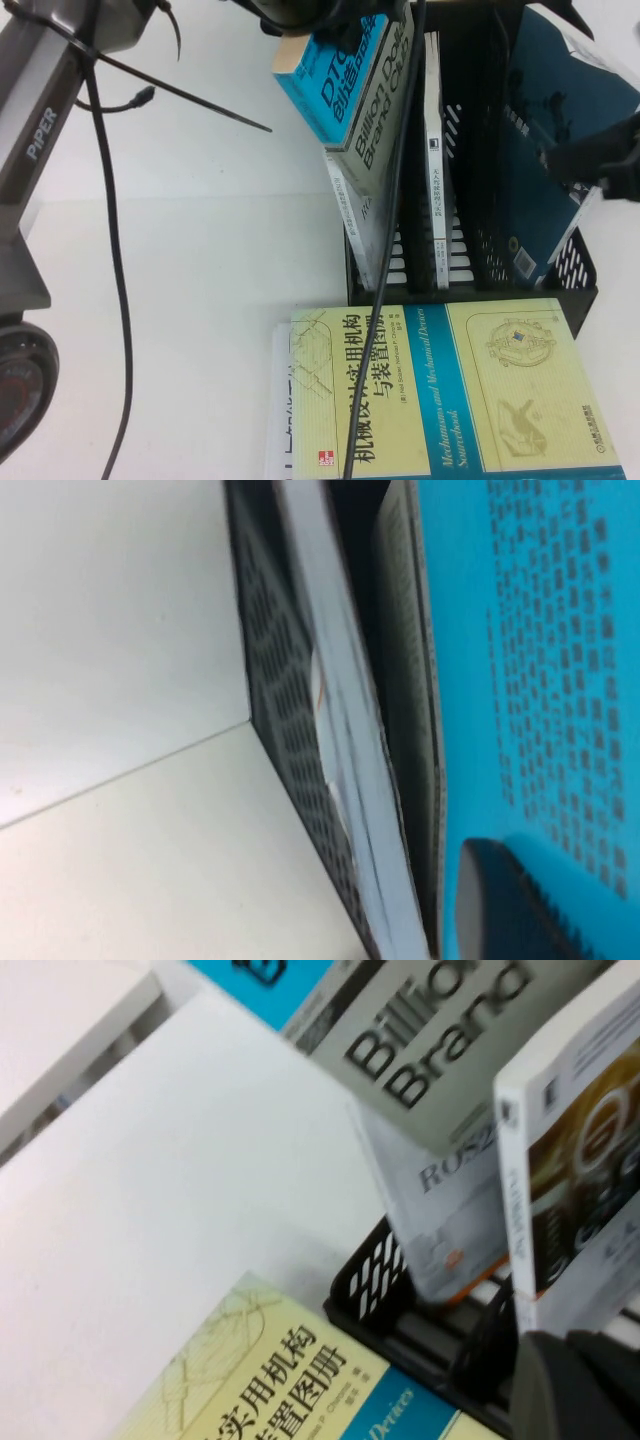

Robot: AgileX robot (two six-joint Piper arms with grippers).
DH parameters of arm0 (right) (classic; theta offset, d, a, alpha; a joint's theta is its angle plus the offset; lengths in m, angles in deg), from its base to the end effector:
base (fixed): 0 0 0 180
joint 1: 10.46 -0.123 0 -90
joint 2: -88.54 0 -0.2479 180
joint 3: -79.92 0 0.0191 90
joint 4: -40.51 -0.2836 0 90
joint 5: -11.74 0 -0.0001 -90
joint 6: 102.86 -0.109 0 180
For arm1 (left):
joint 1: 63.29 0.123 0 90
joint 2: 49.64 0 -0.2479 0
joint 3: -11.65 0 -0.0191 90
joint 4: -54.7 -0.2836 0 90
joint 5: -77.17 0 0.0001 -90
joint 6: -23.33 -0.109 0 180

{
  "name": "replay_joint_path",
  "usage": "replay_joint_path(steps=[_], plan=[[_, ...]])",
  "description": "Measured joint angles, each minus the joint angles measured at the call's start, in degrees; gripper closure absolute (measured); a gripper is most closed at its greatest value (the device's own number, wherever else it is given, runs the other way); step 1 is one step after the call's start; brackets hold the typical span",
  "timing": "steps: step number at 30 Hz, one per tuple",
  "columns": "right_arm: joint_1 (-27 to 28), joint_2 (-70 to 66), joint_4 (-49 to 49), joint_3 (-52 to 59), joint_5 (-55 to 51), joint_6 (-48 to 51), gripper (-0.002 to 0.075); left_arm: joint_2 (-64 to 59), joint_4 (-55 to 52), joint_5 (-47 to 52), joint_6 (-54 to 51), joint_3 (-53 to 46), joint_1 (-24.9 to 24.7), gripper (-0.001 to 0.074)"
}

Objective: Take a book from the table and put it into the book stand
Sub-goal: Place the book on the book shelf

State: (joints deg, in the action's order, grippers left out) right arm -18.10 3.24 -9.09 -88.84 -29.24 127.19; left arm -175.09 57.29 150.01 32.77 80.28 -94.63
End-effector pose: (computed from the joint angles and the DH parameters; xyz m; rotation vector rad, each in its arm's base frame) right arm 0.3298 0.0992 0.3013 -0.5883 2.0743 0.5637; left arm 0.3857 -0.2404 0.4266 0.4445 2.2555 -0.4297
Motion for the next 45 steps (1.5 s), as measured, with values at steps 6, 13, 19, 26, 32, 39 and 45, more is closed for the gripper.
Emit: replay_joint_path(steps=[6, 13, 19, 26, 32, 39, 45], plan=[[1.0, 1.7, 0.1, 0.0, 0.0, -2.2, 0.0718, 0.3, 1.6, -0.2, 0.8, -6.9, 0.0, 0.0557], [1.0, 1.7, 0.5, 0.0, -1.8, -4.0, 0.0718, -1.2, 3.6, -0.2, 1.8, -11.3, 0.0, 0.0558], [1.0, 1.7, -0.3, 0.0, -3.0, -4.3, 0.0718, -3.2, 3.9, -0.2, 3.0, -11.3, 0.0, 0.0557], [1.0, 1.7, -0.5, 0.0, -5.4, -4.4, 0.0718, -6.1, 5.0, -0.5, 2.8, -11.3, -0.2, 0.0558], [1.0, 1.7, -0.4, 0.0, -8.1, -4.4, 0.0718, -6.9, 5.0, -1.2, 1.9, -11.3, -0.4, 0.0557], [1.0, 1.7, -0.3, 0.0, -8.4, -4.4, 0.0718, -6.9, 4.9, -3.8, 0.1, -10.5, -0.5, 0.0297], [1.0, 2.1, 6.2, 0.0, -9.2, -7.4, 0.0718, -6.8, 4.2, -3.6, -0.6, -6.0, -0.6, 0.0273]])
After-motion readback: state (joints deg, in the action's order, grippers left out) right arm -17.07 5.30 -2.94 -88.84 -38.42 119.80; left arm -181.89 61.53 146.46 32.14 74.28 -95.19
